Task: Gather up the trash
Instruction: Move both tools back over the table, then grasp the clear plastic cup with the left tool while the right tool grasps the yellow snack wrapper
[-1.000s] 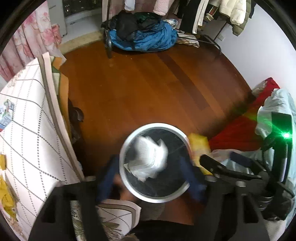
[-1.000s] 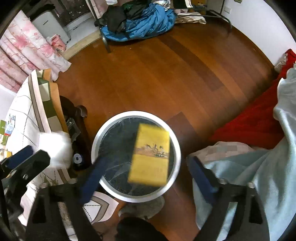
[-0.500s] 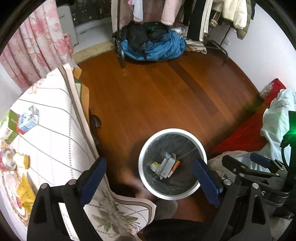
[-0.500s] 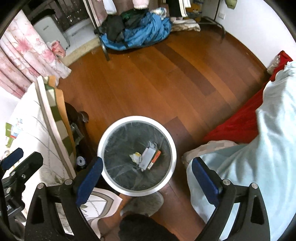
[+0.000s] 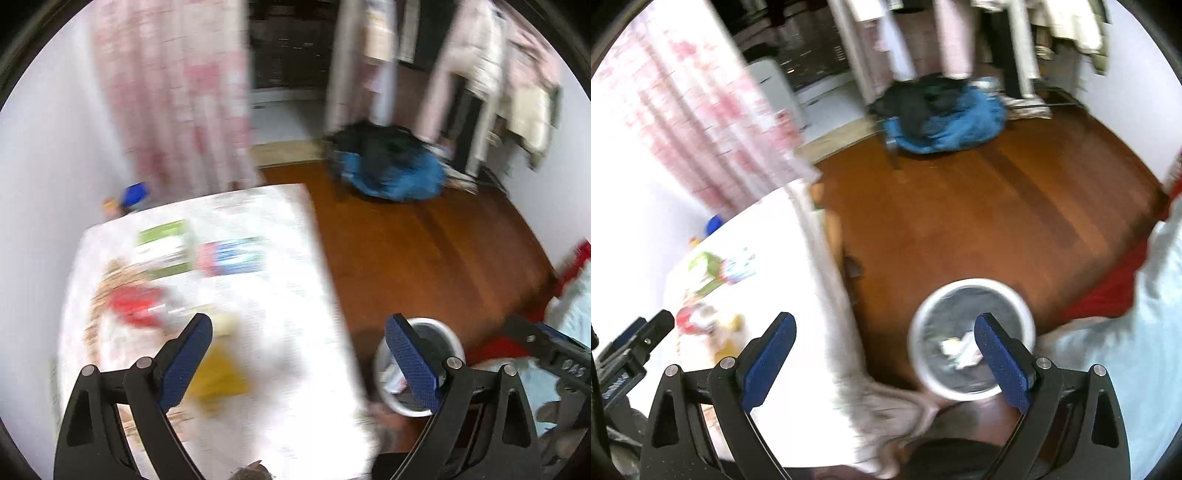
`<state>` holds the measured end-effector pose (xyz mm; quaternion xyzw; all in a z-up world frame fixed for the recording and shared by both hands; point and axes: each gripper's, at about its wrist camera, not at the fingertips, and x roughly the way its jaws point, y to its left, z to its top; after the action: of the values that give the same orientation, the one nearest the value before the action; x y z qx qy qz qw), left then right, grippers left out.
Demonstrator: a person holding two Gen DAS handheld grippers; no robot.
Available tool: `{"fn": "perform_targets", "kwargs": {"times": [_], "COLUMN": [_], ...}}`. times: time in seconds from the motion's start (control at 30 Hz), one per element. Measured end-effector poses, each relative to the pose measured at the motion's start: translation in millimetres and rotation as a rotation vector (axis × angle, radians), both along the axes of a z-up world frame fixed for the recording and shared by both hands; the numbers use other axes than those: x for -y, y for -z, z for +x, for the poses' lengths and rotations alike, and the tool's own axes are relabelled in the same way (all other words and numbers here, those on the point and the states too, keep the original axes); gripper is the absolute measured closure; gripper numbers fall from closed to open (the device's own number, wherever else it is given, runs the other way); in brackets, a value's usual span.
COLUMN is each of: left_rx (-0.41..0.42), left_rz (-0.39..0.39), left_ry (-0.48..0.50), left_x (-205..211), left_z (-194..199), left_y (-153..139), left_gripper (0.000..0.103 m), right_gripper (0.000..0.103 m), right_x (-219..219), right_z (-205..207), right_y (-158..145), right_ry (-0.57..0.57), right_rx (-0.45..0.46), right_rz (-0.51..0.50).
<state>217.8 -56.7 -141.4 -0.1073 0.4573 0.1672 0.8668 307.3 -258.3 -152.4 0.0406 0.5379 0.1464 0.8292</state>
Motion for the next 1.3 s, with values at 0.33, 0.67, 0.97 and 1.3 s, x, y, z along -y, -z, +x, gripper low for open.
{"fn": "perform_targets", "kwargs": {"times": [0.33,0.67,0.97,1.3], "left_rx": [-0.222,-0.297,-0.214,-0.212], "left_rz": [0.039,-0.030,-0.092,-0.133], "left_ry": [-0.392,-0.504,-0.372,-0.165], "left_x": [-158,-215,-213,-175], "left_z": [-148,-195,-151,-60], "left_y": [98,155,138,154], "left_gripper": [0.007,0.007,0.007,0.007], "right_gripper": [0.005,0.010,0.041,0.012], "right_x": [-184,-269,-256,-210], "right_z": [-68,-84,-82,-47], "right_y": [108,172,163,165], "right_ry": [-0.051,0.073,-0.174,-0.191], "right_rx": [-0.293,-0.322,-0.238,-0.298], "right_rz": [0.165,0.041,-0.112,-0.137]}}
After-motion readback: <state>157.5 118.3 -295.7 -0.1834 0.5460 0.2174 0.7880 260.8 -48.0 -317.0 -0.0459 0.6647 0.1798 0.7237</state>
